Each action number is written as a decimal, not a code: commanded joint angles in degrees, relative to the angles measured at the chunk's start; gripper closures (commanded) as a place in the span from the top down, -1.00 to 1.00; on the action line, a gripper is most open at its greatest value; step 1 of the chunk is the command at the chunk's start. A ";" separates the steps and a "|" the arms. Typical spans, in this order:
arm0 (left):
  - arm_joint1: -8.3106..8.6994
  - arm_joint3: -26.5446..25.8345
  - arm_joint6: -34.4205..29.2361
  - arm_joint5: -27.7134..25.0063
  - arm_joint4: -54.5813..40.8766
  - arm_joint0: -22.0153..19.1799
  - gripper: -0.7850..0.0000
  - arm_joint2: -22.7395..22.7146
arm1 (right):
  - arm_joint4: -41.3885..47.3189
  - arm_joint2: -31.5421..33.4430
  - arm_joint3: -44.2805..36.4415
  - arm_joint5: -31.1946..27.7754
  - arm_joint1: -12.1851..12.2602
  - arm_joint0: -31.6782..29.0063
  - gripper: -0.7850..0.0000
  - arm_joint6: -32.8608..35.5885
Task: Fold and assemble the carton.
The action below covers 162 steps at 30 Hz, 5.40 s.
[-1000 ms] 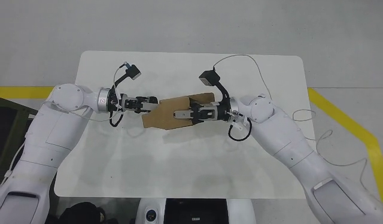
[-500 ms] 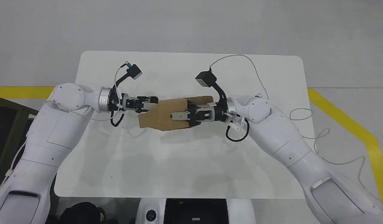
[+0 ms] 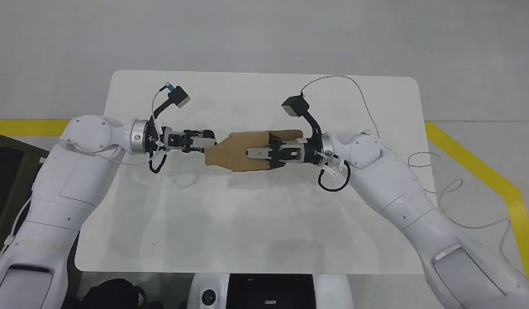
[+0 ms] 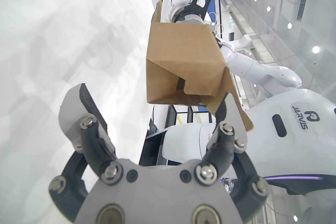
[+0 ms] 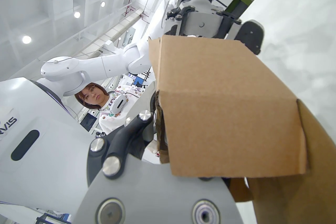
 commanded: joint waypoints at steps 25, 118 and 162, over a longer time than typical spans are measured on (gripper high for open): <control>0.51 -2.85 1.91 3.31 8.57 0.28 1.00 0.16 | -4.31 3.01 -0.04 0.25 -0.27 -1.60 -1.00 -1.62; 1.25 -14.27 37.60 -24.04 62.75 5.23 1.00 2.79 | 1.15 -1.64 27.16 9.03 -8.80 6.51 -0.03 8.18; -1.51 -13.64 75.01 -28.19 92.38 10.41 1.00 6.60 | -18.10 14.94 -1.88 23.11 2.17 -7.74 -0.39 8.44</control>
